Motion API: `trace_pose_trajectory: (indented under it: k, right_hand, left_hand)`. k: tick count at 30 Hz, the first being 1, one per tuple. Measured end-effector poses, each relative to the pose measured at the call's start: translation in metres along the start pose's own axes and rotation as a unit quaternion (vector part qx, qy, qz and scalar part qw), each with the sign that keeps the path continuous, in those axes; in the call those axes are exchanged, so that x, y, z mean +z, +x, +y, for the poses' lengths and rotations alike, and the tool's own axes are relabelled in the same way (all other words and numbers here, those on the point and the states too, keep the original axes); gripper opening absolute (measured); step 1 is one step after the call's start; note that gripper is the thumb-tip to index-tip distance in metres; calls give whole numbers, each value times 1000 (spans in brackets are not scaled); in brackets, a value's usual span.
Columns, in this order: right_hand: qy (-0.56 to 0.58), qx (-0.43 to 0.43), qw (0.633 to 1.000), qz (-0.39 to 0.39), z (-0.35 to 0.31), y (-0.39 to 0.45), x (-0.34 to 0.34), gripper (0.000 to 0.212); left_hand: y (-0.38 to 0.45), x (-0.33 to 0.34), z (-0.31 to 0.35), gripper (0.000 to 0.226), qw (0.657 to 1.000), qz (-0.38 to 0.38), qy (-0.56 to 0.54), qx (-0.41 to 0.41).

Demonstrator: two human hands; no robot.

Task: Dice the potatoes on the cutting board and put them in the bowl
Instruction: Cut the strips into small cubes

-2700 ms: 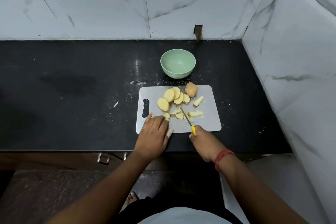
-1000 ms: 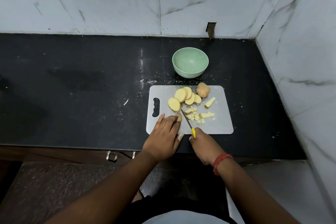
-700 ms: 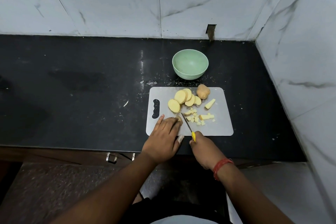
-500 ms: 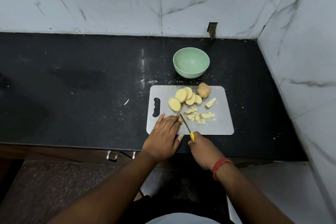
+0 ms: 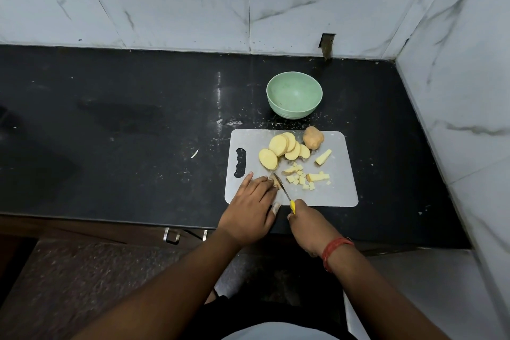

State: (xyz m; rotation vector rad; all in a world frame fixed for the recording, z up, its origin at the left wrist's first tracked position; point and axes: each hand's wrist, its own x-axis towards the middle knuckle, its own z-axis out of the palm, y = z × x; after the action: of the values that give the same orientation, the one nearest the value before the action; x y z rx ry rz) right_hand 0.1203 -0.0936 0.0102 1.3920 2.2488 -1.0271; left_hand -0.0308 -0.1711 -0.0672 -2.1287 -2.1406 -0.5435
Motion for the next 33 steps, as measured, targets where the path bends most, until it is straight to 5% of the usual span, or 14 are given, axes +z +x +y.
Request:
trace_pose_trajectory:
  k: [11, 22, 33]
  right_hand:
    - [-55, 5, 996, -65, -14, 9, -10, 3]
    - [-33, -3, 999, -43, 17, -6, 2, 30]
    - [-11, -22, 1000, -4, 14, -17, -11, 12]
  left_hand:
    - [1, 2, 0, 47, 1000, -11, 15, -7]
    - [1, 3, 2, 48, 999, -9, 46, -18]
    - [-2, 1, 3, 54, 999, -21, 32, -25]
